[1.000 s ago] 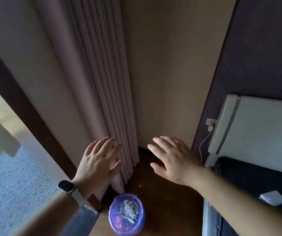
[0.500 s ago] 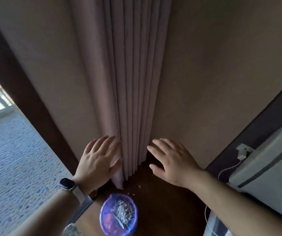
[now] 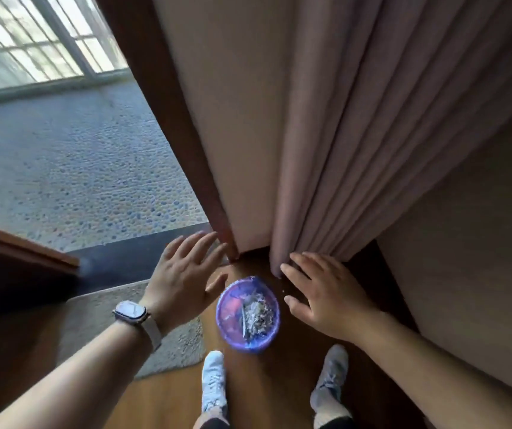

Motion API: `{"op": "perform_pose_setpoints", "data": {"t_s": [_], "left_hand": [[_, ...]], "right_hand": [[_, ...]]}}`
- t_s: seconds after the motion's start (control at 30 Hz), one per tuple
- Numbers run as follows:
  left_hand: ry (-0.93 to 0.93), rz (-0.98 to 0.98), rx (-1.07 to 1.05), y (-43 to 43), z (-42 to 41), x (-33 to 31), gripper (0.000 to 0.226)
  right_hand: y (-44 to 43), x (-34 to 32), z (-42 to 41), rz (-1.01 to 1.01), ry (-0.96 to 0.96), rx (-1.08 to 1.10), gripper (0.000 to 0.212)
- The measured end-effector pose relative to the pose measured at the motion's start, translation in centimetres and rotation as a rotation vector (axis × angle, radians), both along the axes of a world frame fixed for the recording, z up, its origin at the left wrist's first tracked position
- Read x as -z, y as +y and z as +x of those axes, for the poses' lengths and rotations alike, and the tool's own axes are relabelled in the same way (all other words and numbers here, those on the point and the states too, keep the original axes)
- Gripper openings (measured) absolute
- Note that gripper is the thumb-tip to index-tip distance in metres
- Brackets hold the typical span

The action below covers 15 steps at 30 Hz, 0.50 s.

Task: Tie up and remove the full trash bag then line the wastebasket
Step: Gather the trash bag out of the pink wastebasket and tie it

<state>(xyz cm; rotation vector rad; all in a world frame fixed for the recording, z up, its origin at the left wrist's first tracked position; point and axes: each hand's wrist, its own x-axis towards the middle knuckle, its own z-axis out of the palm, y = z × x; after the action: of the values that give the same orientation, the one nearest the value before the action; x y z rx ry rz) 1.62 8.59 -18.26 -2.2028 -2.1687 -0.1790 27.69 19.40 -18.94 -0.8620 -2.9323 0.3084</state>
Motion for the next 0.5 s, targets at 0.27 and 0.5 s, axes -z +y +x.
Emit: {"op": "perform_pose_setpoints", "data": {"t_s": [0.27, 0.5], "left_hand": [[-0.024, -0.157, -0.139, -3.2, 2.4, 14.6, 0.052], [-0.021, -0.109, -0.179, -7.2, 3.1, 29.8, 0.051]], "right_hand": [[-0.8, 15.3, -0.6, -0.066, 0.053, -0.018, 0.055], [-4.4, 30.6, -0.3, -0.044, 0.008, -0.028, 0.056]]}}
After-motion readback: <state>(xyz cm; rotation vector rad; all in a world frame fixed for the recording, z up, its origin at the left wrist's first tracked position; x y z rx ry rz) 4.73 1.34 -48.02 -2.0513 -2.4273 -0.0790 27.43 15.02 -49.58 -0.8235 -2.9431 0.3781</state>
